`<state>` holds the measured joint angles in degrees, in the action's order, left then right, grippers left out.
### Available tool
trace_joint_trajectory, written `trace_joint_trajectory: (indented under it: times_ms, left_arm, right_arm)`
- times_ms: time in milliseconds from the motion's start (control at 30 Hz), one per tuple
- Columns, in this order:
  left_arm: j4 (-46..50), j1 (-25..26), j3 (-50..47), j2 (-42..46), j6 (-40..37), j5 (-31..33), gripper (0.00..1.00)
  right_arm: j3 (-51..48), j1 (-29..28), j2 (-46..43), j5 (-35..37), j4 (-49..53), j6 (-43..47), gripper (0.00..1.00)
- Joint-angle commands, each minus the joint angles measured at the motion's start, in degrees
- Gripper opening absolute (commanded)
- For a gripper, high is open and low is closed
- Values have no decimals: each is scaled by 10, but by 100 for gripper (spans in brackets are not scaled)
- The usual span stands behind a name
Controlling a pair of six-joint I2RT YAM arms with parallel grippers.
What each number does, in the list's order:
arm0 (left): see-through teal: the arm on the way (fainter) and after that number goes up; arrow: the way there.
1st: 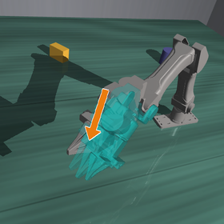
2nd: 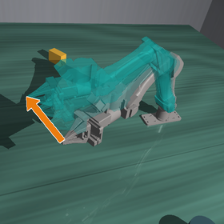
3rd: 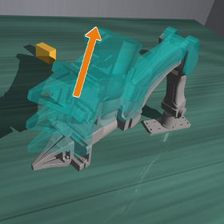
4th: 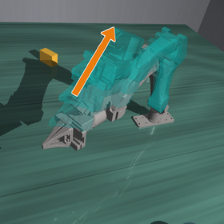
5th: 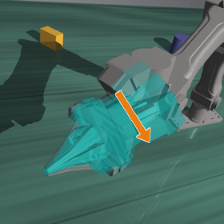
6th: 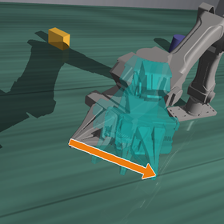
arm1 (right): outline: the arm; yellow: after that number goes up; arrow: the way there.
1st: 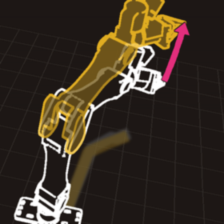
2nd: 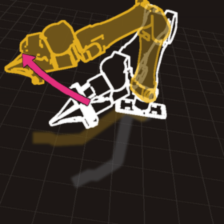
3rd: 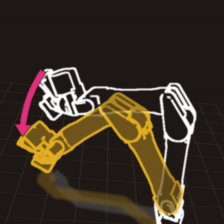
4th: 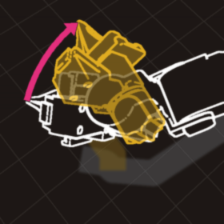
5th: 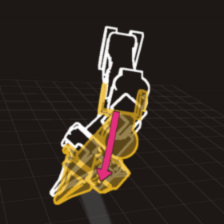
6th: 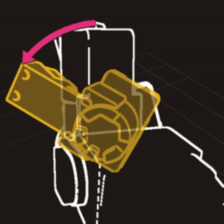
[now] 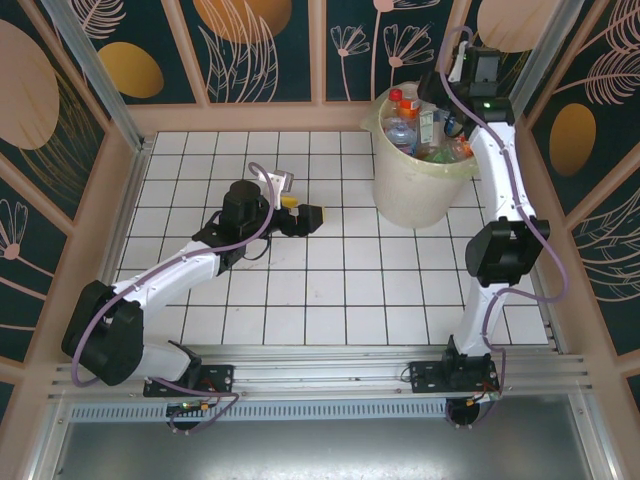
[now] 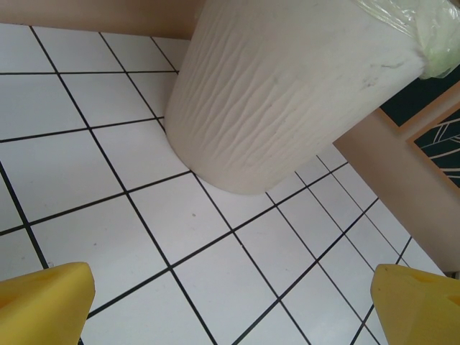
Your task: Put the plastic bottles in the bin
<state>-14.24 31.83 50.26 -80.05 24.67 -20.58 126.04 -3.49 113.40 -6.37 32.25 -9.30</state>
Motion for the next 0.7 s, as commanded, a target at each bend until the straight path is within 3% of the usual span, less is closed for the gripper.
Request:
trace_joint_trajectory:
  times_ms: [0,167,300,400,667]
  left_arm:
    - [-3,2,3,11,2,3,99]
    - [-3,2,2,10,1,3,99]
    - [-2,2,2,12,1,3,99]
    - [-2,2,0,14,-2,4,99]
    - [-13,2,-4,15,1,-4,99]
  right_arm:
    - [30,-4,2,5,23,0,64]
    - [-26,-19,-28,-20,-3,6,61]
    - [-110,-44,-72,36,-31,21,61]
    - [-170,-35,-121,27,-66,14,61]
    - [-213,-32,-216,57,-76,23,66]
